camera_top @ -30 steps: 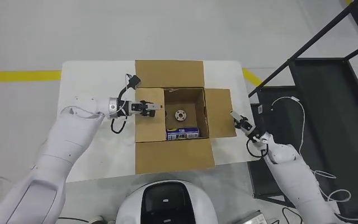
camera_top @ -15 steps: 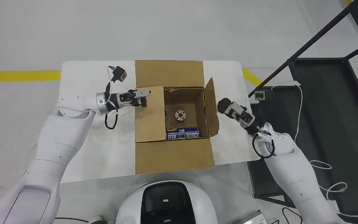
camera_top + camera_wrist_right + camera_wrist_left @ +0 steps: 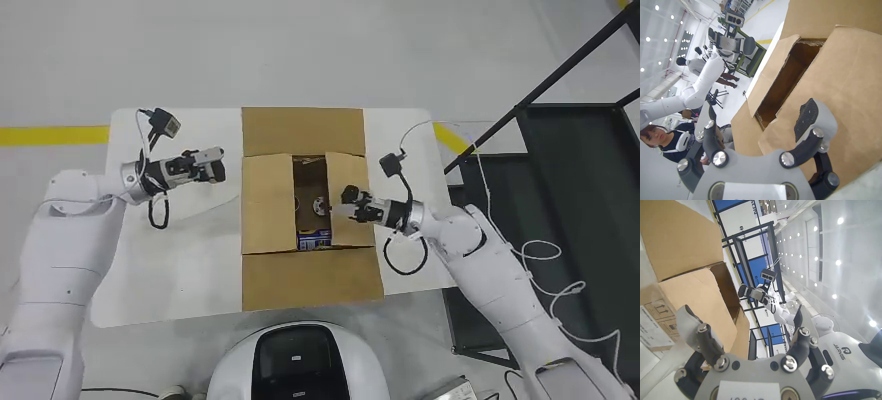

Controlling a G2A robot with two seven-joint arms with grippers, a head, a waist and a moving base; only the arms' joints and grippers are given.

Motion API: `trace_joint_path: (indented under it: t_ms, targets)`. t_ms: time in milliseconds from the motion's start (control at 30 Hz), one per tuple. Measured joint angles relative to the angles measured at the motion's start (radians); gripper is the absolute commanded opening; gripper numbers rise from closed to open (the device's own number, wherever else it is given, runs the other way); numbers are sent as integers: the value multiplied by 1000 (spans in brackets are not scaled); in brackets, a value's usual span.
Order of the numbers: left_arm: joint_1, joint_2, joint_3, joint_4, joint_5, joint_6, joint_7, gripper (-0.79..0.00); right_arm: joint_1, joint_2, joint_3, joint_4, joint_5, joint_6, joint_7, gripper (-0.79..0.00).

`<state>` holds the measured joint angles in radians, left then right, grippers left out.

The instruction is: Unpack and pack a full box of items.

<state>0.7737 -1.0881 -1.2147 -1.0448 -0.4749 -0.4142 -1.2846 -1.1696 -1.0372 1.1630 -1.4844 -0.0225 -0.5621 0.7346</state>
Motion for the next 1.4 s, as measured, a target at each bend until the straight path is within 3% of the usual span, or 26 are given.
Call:
trace_joint_path:
  t_ms: [233,467,667,867,1000,1133,1300,1400]
  targets:
    - [53,29,-79,-40,-10,22,-38,0,5,-1,-27,-18,-83,39,26,0]
    - [72,39,-99,-32,-2,20,-34,0,7,1,-24,-19,-127,64,20,0]
    - [33,31,-69,32,-2,-41,-46,0,-41,12,43,-56,23,55,29,0]
    - [-71,-9,45,156,33,-136,13,0,-182,49,213,-152,154,68,124,0]
    - [-145,-45,136,262,109,-239,132,0,-313,70,328,-221,254,97,198,0]
    - [-201,-90,215,363,164,-290,264,0,-408,76,366,-250,397,123,266,0]
    - [-254,-139,286,469,209,-353,369,0,-442,77,372,-262,426,117,278,0]
    - [-265,-147,295,492,215,-368,390,0,-441,77,372,-262,426,117,277,0]
